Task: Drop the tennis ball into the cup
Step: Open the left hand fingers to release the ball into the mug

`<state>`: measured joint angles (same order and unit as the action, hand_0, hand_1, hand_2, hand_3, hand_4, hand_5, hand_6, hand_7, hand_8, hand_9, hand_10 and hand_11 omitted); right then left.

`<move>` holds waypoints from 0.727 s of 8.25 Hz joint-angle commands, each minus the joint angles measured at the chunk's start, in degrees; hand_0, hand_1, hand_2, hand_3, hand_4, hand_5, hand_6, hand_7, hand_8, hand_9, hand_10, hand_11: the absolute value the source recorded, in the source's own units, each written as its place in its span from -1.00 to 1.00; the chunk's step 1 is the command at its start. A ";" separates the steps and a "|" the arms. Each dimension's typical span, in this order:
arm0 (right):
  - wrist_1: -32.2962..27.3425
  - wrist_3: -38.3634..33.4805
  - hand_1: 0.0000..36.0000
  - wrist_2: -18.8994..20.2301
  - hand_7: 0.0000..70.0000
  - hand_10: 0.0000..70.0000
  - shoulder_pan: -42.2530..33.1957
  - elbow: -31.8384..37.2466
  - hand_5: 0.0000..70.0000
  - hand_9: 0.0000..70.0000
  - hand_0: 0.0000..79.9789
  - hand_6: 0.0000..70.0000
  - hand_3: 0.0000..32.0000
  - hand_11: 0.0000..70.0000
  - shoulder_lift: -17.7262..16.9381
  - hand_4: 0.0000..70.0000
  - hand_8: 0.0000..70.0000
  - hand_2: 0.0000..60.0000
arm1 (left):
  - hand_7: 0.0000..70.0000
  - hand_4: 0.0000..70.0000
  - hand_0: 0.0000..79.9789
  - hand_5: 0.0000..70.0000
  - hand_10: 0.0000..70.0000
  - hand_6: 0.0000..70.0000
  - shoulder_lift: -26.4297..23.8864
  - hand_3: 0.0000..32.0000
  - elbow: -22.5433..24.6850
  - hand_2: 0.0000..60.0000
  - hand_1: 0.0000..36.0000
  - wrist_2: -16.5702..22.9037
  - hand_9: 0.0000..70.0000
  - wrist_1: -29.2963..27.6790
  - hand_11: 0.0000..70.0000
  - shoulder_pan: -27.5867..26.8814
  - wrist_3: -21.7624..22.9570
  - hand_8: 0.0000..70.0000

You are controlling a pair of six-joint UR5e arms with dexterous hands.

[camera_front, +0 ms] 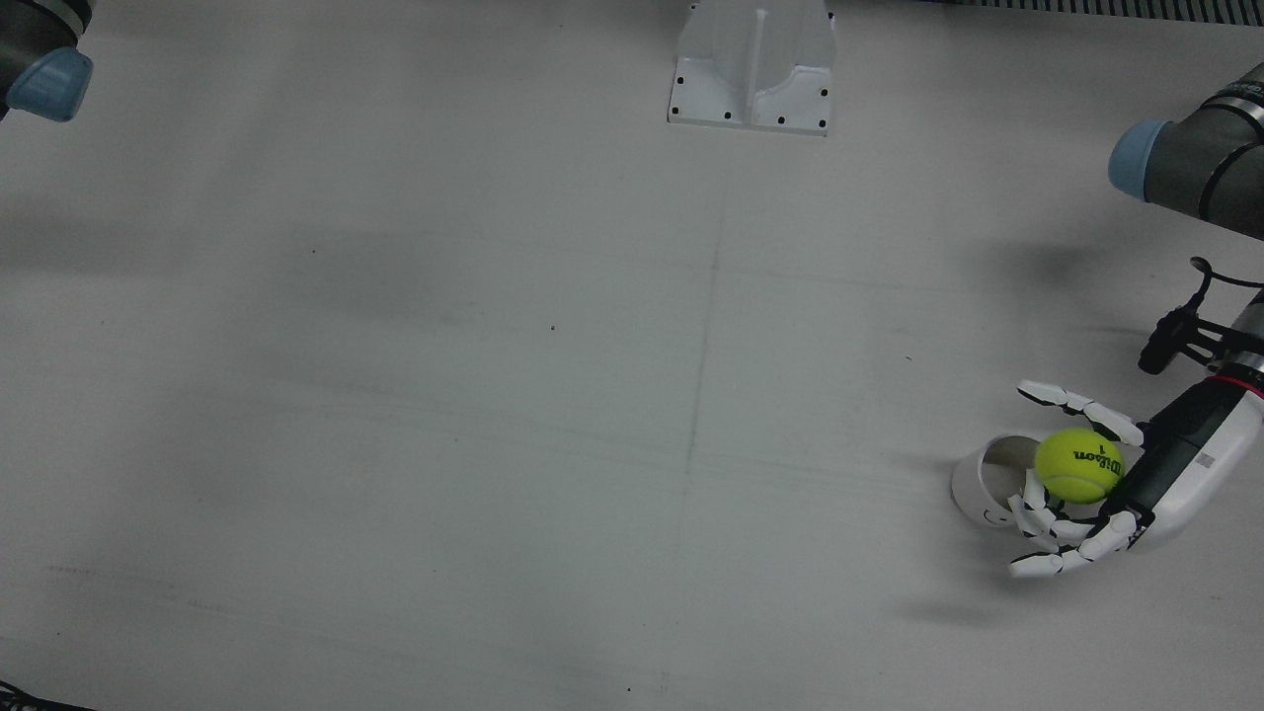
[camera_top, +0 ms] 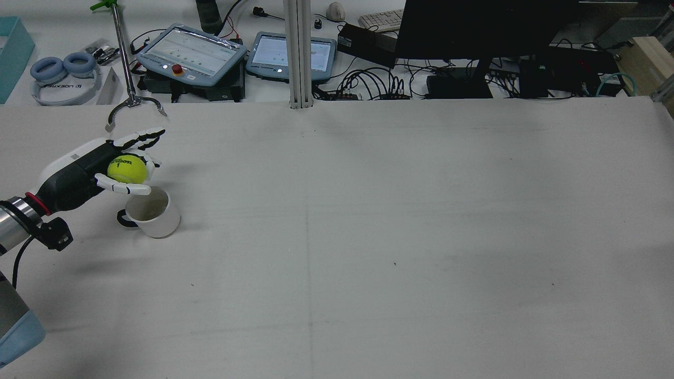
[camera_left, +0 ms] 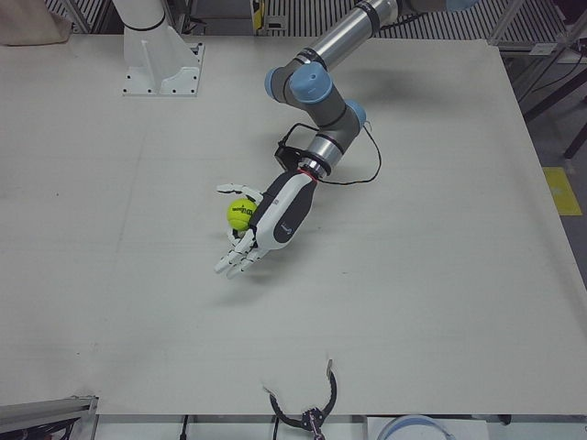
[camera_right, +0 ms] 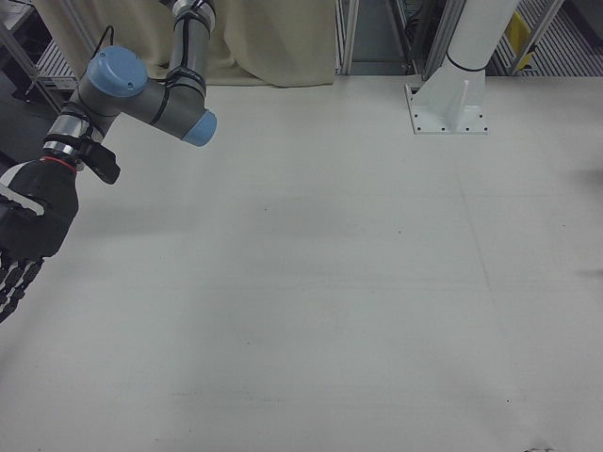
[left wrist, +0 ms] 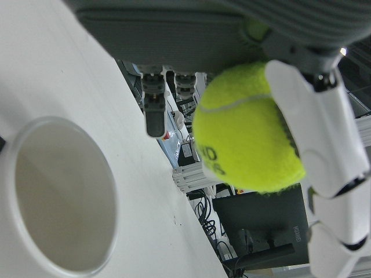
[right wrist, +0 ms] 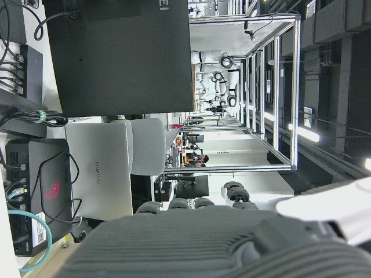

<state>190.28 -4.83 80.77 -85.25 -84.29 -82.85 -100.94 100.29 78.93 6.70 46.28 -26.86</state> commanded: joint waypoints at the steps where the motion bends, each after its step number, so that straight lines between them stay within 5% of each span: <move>1: 0.00 0.00 -1.00 0.00 -1.00 -1.00 0.00 0.00 -1.00 -1.00 -1.00 -1.00 -1.00 -1.00 -0.03 -1.00 -1.00 -1.00 | -0.88 -0.69 0.05 -0.82 -1.00 -0.42 0.13 -1.00 -0.01 -0.27 -0.40 -0.01 -0.91 0.16 -1.00 -0.14 -0.21 -0.83; 4: 0.00 0.00 -1.00 0.00 -1.00 -1.00 0.00 0.00 -1.00 -1.00 -1.00 -1.00 -1.00 -1.00 -0.03 -1.00 -1.00 -1.00 | -0.91 -0.70 0.02 -0.82 -1.00 -0.39 -0.05 -1.00 0.34 -0.20 -0.41 -0.01 -0.92 0.25 -1.00 0.12 0.05 -0.84; 6: 0.00 0.00 -1.00 0.00 -1.00 -1.00 0.00 0.00 -1.00 -1.00 -1.00 -1.00 -1.00 -1.00 0.05 -1.00 -1.00 -1.00 | -0.89 -0.70 0.02 -0.83 -1.00 -0.43 0.13 -1.00 2.63 -0.19 -0.39 0.43 -0.92 3.22 -1.00 7.89 5.38 -0.85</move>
<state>190.28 -4.83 80.77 -85.25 -84.29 -82.84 -100.89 101.42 78.95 7.53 46.92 -26.25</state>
